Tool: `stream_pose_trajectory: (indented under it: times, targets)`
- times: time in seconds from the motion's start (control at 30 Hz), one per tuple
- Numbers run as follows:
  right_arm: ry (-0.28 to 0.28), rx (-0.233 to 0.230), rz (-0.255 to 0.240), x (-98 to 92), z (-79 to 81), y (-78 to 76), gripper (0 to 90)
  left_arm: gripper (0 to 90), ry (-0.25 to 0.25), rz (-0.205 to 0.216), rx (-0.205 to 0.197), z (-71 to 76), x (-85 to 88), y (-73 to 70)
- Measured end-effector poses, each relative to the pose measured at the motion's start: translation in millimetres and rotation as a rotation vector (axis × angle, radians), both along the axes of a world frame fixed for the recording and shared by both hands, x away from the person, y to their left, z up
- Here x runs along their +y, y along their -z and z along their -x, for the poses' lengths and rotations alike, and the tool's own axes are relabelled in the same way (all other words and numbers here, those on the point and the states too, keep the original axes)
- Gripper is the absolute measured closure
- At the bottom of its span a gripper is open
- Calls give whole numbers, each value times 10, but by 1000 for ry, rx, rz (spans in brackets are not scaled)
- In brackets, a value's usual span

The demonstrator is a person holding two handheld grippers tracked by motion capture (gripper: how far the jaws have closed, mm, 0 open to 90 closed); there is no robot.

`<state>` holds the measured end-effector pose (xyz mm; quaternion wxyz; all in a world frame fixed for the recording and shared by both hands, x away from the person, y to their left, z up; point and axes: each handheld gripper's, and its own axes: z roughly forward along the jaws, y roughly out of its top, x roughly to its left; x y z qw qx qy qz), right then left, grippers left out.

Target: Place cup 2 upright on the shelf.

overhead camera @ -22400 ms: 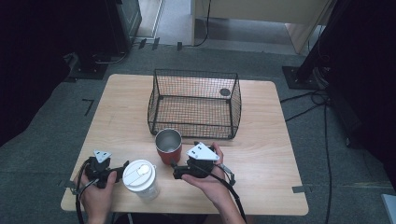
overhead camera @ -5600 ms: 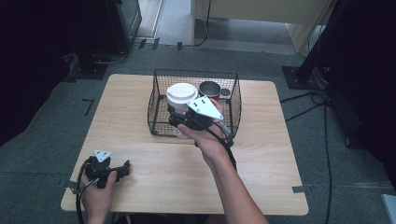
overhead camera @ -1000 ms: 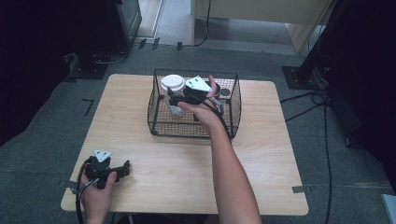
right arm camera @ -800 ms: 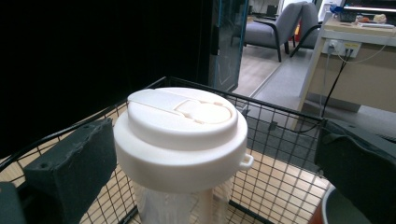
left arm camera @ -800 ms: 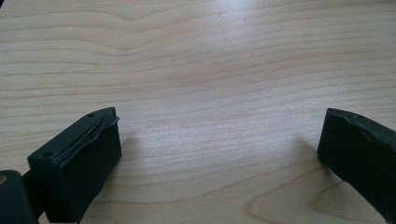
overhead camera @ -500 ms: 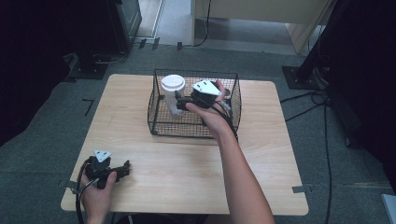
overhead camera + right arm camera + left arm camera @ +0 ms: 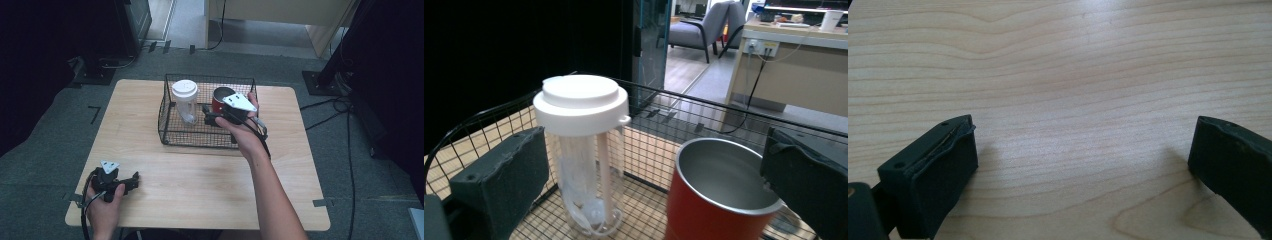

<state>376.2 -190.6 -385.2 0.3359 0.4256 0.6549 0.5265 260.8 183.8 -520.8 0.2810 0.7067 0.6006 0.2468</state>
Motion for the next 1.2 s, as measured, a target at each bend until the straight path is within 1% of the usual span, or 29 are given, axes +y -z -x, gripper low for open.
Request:
stream_pose_trajectory:
  times: [0.2,0.3,0.53,0.67,0.73,0.87,1.03,1.17,1.2]
  targets:
    - [20,-5,-4,-179,132,-3,0,0,0,-1,-1,0,0,0]
    - [23,-14,1,-256,204,0,0,0,0,-1,-1,0,0,0]
    - [34,-21,1,-399,360,12,0,0,-1,0,-2,0,-1,1]
    - [34,-28,-6,-483,481,24,0,0,0,-1,1,0,1,-1]
    - [36,-25,-5,-530,536,60,0,0,0,-1,1,0,0,-1]
    - [59,-11,-5,-631,639,154,0,0,0,-1,0,0,0,-1]
    - [77,6,8,-735,777,248,0,0,0,-1,0,0,0,0]
    - [92,9,5,-825,881,328,0,0,0,0,0,0,0,0]
    - [94,3,0,-849,904,350,0,0,0,0,0,0,0,0]
